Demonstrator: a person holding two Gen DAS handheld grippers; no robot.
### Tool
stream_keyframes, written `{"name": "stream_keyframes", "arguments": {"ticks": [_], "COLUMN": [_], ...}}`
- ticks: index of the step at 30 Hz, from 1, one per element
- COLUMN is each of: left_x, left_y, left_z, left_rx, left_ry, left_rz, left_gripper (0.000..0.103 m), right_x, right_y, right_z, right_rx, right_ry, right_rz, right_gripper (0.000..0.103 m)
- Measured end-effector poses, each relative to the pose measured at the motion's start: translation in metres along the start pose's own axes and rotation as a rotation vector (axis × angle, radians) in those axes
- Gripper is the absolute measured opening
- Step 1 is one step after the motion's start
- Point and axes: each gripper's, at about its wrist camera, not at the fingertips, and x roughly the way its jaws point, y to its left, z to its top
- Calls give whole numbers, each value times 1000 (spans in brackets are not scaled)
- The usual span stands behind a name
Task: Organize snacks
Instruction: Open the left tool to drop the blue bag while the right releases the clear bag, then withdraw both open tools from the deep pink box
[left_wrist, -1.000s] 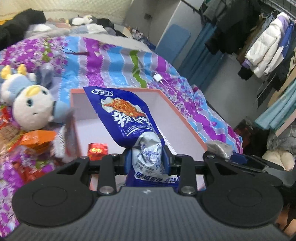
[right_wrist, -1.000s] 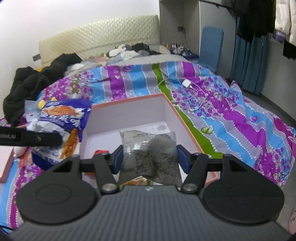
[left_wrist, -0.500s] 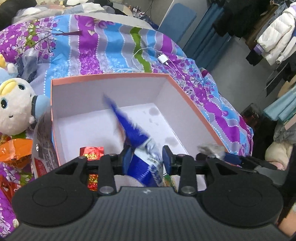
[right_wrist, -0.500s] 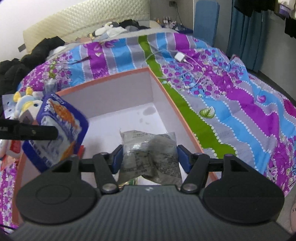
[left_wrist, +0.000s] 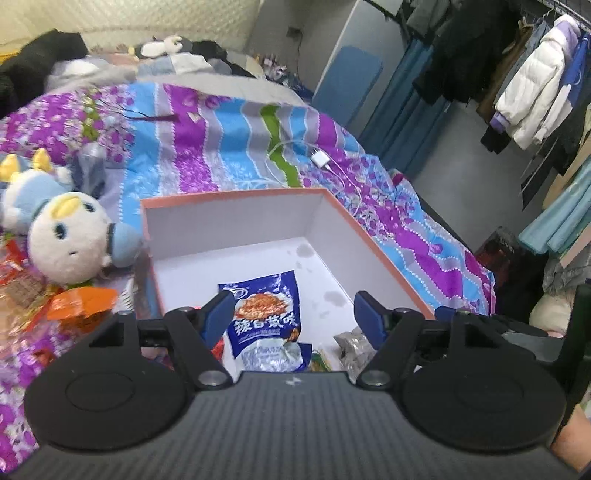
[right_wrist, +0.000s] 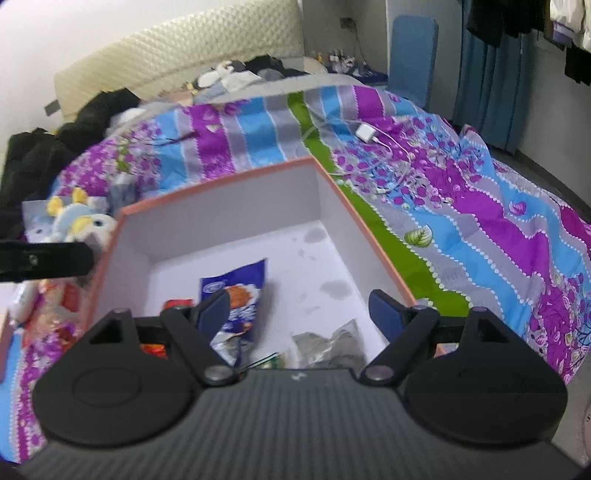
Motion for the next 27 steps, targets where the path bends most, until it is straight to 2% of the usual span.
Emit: {"name": "stream_keyframes", "arguments": {"ticks": [7,15,27], "left_x": [-71,-140,-211], "left_y": [-2,-1,14], "left_z": [-32,-79,-142], "left_rx": [-6,-1,-24], "left_ry": [-77,-134,-189], "left_rz": [22,43,115], "left_gripper": [76,76,76], "right_x": [-58,-113,-166], "right_y": [23,42,70], "right_z": [-22,-57,-99], "right_rx": [-18,-19,-34], "right_ry": [-56,-103,-155], "right_rz": [56,83,147], "right_gripper": [83,83,83]}}
